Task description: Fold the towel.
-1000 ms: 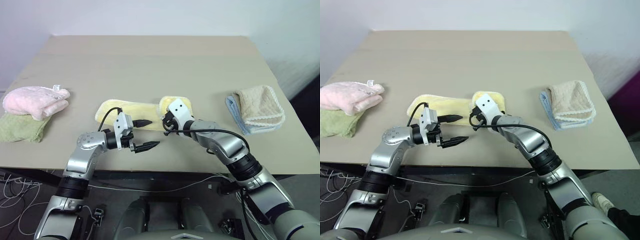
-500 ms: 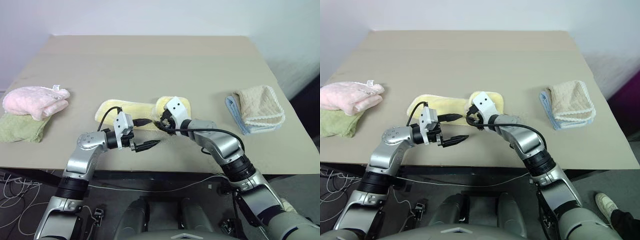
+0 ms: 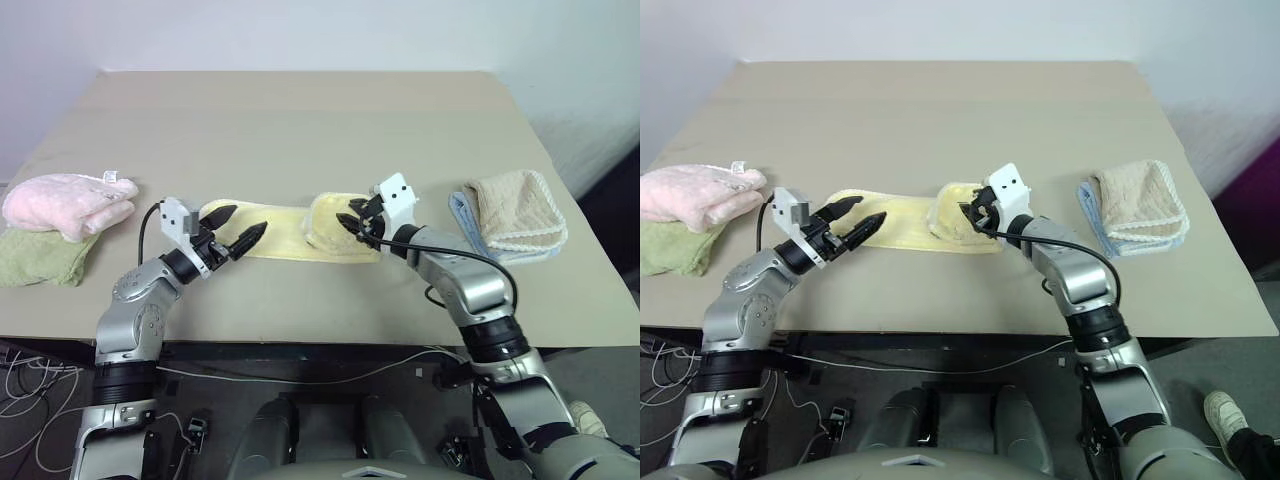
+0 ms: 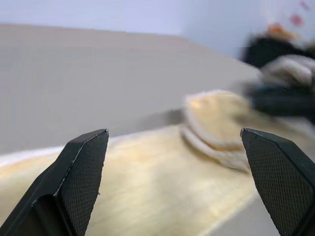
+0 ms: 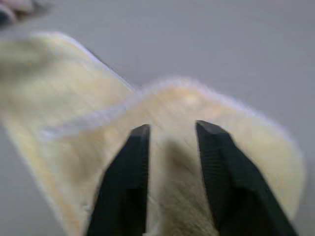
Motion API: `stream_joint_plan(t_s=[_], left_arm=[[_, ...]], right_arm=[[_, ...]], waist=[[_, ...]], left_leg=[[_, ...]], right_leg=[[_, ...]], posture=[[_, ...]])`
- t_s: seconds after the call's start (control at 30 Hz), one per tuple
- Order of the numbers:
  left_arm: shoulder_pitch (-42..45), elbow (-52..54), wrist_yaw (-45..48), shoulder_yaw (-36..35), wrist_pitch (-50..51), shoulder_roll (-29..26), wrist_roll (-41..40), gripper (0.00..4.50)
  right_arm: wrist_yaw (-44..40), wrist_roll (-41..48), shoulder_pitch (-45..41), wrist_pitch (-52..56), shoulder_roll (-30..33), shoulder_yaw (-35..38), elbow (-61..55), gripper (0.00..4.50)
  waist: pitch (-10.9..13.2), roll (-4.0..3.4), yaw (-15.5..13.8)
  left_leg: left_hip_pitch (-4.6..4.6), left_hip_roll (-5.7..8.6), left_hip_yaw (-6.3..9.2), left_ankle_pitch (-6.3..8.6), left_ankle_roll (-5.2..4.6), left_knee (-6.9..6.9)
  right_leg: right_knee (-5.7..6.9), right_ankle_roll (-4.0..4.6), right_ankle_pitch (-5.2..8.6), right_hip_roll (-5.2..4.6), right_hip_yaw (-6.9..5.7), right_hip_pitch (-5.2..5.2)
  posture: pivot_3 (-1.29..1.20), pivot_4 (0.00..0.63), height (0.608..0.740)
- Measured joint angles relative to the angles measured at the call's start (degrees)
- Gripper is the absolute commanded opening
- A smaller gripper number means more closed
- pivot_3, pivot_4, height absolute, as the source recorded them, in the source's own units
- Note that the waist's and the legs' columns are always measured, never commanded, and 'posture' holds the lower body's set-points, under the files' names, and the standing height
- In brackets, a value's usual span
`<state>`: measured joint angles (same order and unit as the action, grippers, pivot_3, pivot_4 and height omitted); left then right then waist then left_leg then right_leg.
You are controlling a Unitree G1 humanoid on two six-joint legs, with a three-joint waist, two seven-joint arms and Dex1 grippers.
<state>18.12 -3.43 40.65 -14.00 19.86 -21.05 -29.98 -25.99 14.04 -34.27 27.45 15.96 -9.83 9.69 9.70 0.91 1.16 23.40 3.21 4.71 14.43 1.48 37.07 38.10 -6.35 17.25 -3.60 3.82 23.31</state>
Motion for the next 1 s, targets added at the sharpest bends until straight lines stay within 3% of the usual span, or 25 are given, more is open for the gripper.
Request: stream_joint_plan(t_s=[0.07,0.4,0.73,1.0], left_arm=[[-0.62,1.13,-3.38,-2.12,1.87,1.1,-2.05,4.5],[-8.72,11.53,-18.86,-9.33,11.35,4.1,-9.53,4.5],[-15.52,18.78,-32.74,-13.9,20.52,6.9,-18.77,4.5],[-11.08,15.97,-39.87,-16.77,25.87,7.62,-26.01,4.5]], right_arm=[[-1.34,-1.16,-1.05,-3.02,-1.02,-0.12,4.92,0.03],[-4.52,-7.98,-2.1,-14.36,-2.8,-2.02,15.34,0.03],[-9.25,-3.71,-0.52,-14.61,-1.8,1.79,-1.23,0.03],[-9.8,-3.6,-0.37,-13.68,-0.73,3.25,-5.94,0.03]], waist=[[0.0,0.0,0.02],[-0.05,0.07,0.06],[-0.04,0.06,-0.21],[-0.04,0.07,-0.44]], left_leg=[[0.01,0.0,0.0,0.0,0.0,0.0],[-0.08,-0.02,0.03,-0.01,0.04,0.0],[-0.05,-0.01,0.04,0.0,0.05,0.0],[-0.05,0.05,0.08,-0.01,0.07,0.0]], right_leg=[[0.0,0.0,0.0,0.0,0.0,0.01],[0.0,0.01,0.0,0.01,0.0,-0.1],[-0.02,0.01,0.0,-0.01,-0.01,-0.08],[-0.03,0.01,0.0,-0.02,-0.07,-0.12]], posture=[[0.0,0.15,0.74],[0.0,0.15,0.74],[0.0,0.15,0.74],[0.0,0.15,0.74]])
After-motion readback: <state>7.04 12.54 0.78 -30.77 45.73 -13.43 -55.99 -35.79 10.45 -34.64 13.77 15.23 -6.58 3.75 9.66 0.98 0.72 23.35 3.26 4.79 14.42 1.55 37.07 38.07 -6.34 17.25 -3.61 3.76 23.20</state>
